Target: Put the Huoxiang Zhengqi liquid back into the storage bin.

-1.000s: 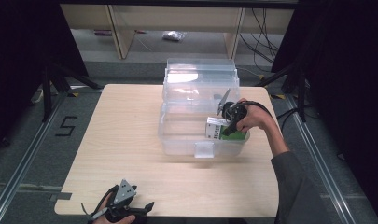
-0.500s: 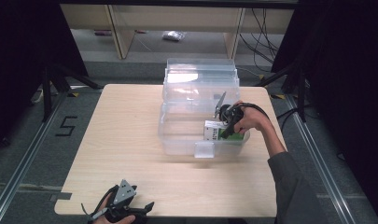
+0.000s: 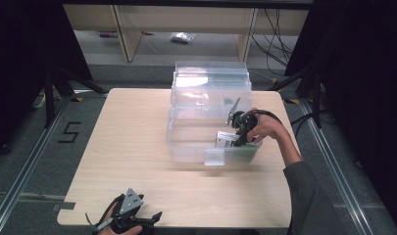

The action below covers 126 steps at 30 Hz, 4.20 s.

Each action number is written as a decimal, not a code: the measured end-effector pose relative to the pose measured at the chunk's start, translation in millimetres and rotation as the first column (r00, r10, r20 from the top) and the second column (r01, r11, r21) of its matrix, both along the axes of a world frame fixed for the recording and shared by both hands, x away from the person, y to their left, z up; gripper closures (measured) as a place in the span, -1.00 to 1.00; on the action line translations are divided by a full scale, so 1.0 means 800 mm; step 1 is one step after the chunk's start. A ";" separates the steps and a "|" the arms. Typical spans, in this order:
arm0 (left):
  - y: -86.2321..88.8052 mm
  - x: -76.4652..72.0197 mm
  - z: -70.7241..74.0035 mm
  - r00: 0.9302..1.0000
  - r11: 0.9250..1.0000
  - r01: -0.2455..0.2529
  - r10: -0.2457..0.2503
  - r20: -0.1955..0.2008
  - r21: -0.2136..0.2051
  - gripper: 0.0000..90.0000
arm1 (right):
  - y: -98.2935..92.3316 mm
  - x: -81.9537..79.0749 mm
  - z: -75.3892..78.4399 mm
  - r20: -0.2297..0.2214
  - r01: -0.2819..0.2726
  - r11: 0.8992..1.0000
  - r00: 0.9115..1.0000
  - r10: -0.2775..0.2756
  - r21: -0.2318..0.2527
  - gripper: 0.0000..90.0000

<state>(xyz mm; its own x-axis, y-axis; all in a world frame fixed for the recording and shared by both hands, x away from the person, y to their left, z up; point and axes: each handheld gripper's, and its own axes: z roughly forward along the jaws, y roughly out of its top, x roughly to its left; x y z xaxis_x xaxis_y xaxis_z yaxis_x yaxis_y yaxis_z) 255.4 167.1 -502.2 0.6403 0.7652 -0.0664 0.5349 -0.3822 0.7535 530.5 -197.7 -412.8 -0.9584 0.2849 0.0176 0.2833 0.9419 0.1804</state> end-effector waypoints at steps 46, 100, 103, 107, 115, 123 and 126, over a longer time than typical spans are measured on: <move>-0.002 0.001 -0.002 1.000 1.000 -0.012 0.012 0.000 -0.002 -0.67 | -0.038 -0.050 0.062 0.108 0.292 0.920 0.938 -0.329 0.260 -0.39; -0.001 0.001 0.000 1.000 1.000 -0.007 0.008 -0.009 0.003 -0.67 | -0.037 -0.135 0.053 0.125 0.367 0.821 0.879 -0.460 0.438 -0.61; -0.002 0.001 -0.001 1.000 1.000 -0.012 0.012 -0.009 -0.010 -0.67 | -0.039 -0.139 0.052 0.152 0.347 0.823 0.878 -0.453 0.449 -0.61; -0.003 0.000 -0.001 1.000 1.000 -0.014 0.014 -0.006 -0.013 -0.67 | -0.040 -0.143 0.049 0.147 0.356 0.816 0.874 -0.464 0.455 -0.62; -0.003 0.001 -0.001 1.000 1.000 -0.015 0.015 -0.006 -0.012 -0.67 | -0.045 -0.151 0.047 0.141 0.344 0.810 0.879 -0.456 0.474 -0.63; -0.003 0.001 -0.001 1.000 1.000 -0.016 0.016 -0.006 -0.012 -0.67 | -0.046 -0.166 0.040 0.124 0.345 0.790 0.878 -0.462 0.506 -0.63; -0.003 0.001 -0.001 1.000 1.000 -0.016 0.016 -0.007 -0.012 -0.67 | -0.043 -0.174 0.036 0.118 0.336 0.781 0.881 -0.458 0.527 -0.63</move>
<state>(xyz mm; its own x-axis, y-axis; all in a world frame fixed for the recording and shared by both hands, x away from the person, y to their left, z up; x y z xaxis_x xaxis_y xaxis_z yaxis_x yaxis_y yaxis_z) 256.1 165.0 -503.1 0.6277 0.7743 -0.0801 0.5459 -0.3645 0.7544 391.4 -232.2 -384.3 -0.7547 0.6539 0.0522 0.5057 0.5292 0.6813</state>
